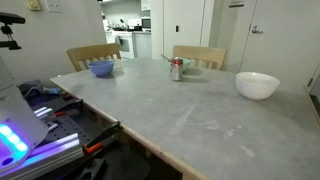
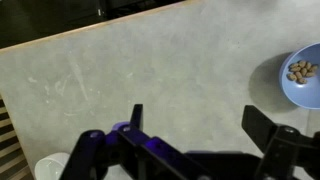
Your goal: Pick up the can from the table and move it to the right.
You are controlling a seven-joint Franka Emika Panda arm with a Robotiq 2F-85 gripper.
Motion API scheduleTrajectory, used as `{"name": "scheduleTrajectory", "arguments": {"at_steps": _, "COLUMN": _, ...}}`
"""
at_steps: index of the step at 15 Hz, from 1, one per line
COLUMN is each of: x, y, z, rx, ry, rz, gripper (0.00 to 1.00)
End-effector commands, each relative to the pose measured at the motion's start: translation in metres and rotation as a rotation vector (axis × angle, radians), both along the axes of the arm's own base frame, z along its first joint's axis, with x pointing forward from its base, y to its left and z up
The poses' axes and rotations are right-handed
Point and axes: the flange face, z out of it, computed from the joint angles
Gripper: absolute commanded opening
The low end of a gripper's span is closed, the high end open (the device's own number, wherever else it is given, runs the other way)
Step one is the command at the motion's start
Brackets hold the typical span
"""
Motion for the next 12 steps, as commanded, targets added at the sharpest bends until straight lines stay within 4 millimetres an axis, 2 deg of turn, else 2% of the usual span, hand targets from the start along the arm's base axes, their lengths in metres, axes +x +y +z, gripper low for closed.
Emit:
{"name": "scheduleTrajectory", "arguments": {"at_steps": 1, "x": 0.000, "y": 0.000, "z": 0.000, "rx": 0.000, "ry": 0.001, "rz": 0.000, "gripper": 1.00}}
{"name": "scheduleTrajectory", "arguments": {"at_steps": 5, "x": 0.012, "y": -0.007, "z": 0.000, "rx": -0.001, "ry": -0.011, "rz": 0.005, "gripper": 1.00}}
{"name": "scheduleTrajectory", "arguments": {"at_steps": 8, "x": 0.027, "y": -0.020, "z": -0.002, "rx": -0.005, "ry": -0.024, "rz": -0.005, "gripper": 1.00}}
{"name": "scheduleTrajectory", "arguments": {"at_steps": 12, "x": 0.056, "y": -0.043, "z": -0.014, "rx": 0.015, "ry": -0.040, "rz": -0.036, "gripper": 1.00}}
